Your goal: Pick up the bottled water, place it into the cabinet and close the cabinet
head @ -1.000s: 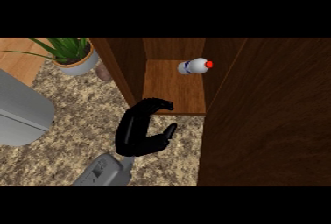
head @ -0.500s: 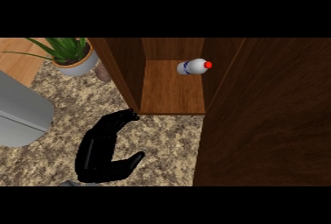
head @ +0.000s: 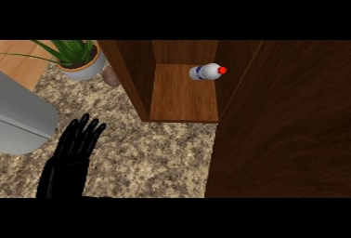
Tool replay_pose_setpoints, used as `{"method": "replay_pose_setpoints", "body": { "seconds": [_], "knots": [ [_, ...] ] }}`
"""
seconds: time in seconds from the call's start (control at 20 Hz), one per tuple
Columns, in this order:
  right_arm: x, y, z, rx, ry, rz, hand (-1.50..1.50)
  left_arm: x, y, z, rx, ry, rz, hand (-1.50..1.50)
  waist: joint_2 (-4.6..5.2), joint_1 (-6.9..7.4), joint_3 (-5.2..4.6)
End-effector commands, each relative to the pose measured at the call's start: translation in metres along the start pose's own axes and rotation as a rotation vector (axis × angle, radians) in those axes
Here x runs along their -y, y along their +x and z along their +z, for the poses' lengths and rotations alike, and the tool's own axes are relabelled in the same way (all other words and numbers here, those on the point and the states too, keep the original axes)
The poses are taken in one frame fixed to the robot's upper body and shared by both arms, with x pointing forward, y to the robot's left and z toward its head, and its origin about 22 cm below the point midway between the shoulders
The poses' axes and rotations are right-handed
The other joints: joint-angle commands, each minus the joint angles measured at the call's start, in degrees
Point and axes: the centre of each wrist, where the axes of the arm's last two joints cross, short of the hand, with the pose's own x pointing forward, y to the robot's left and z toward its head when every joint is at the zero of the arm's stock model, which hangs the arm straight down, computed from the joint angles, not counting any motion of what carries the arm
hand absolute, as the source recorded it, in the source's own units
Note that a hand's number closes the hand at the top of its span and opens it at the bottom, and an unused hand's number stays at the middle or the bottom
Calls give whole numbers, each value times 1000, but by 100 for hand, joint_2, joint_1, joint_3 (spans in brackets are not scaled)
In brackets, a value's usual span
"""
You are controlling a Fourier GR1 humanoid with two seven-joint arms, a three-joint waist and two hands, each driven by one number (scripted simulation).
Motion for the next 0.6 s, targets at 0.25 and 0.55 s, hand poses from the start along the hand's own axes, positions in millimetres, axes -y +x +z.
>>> {"method": "replay_pose_setpoints", "body": {
  "seconds": [0.25, 0.55],
  "knots": [
    [-10, 44, -22, 32, 244, 199, 150, -33, 32, 17, -10, 23, 18, -150, 3, 200, -44],
    [-24, 31, -31, 81, 171, -13, 150, -52, 52, 27, -3, 8, 7, -150, 67, 342, -49]
  ]
}}
